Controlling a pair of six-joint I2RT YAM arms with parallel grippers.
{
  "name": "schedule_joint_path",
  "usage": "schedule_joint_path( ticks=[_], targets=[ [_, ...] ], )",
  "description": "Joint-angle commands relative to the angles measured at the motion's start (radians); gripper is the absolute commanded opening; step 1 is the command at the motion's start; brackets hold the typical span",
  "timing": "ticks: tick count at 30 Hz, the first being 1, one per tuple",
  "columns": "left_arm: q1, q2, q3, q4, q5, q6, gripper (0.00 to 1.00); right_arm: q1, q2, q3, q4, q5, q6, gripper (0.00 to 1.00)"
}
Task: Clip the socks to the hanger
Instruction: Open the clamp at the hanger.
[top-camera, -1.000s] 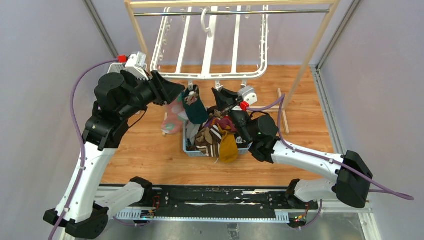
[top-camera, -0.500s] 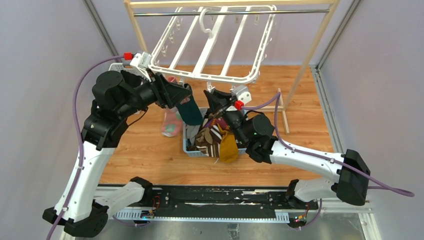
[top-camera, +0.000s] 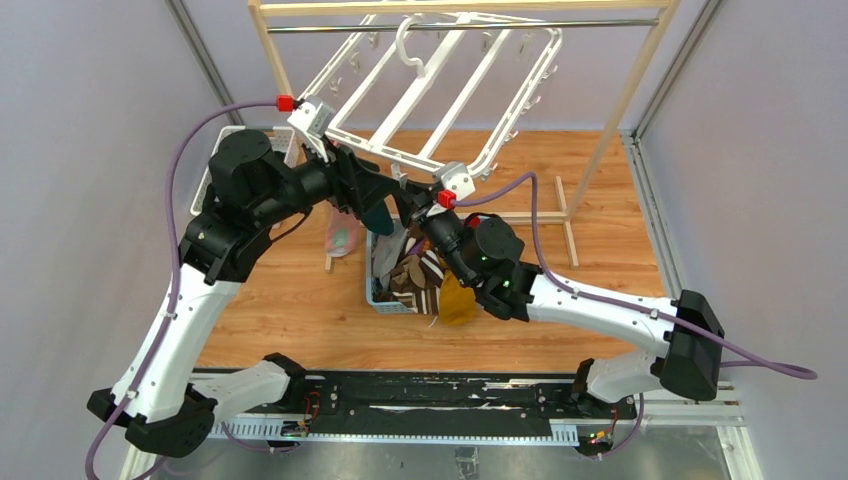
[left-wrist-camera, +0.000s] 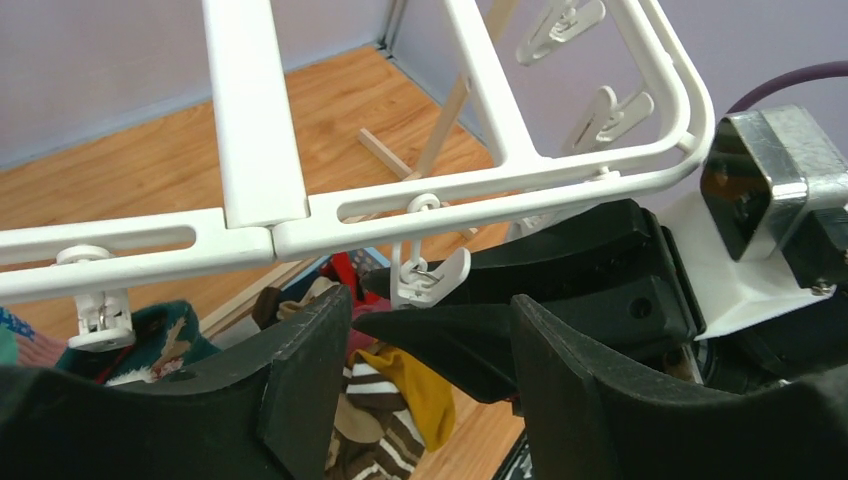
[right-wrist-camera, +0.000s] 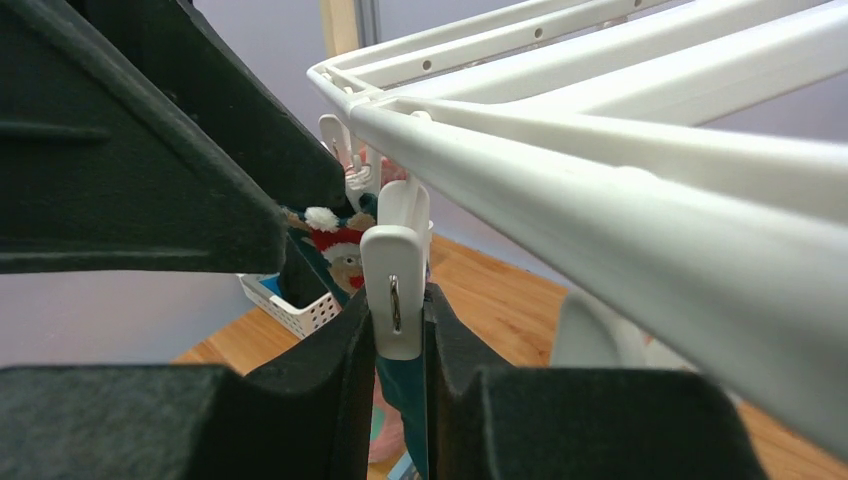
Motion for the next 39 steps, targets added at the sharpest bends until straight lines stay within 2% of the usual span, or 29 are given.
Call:
schedule_joint_path(
  ticks=[1, 17, 26, 31, 35, 37, 39],
  targets=[
    [-0.006, 0.02, 0.027, 0.009, -0.015, 0.049, 0.64, 0.027, 0.013, 0.056, -0.085, 0.032, 0.047, 0.0],
    [-0.006, 0.037, -0.017, 0.067, 0.013, 0.067, 0.67, 0.034, 0.016, 0.075, -0.138, -0.014, 0.144, 0.0],
    [-0.006, 0.062, -0.019, 0.079, 0.026, 0.06, 0.64, 0.035, 0.026, 0.091, -0.163, -0.029, 0.159, 0.0],
    [-0.006, 0.07, -0.014, 0.088, 0.017, 0.048, 0.56, 0.035, 0.036, 0.098, -0.167, -0.032, 0.166, 0.0],
    [-0.006, 0.071, -0.018, 0.095, -0.01, 0.049, 0.46, 0.035, 0.038, 0.097, -0.168, -0.037, 0.168, 0.0],
    [-0.006, 0.069, -0.019, 0.101, -0.019, 0.043, 0.38, 0.035, 0.034, 0.093, -0.168, -0.034, 0.169, 0.09],
    [-0.006, 0.066, -0.02, 0.104, -0.043, 0.035, 0.27, 0.035, 0.024, 0.083, -0.159, -0.026, 0.168, 0.23]
  ],
)
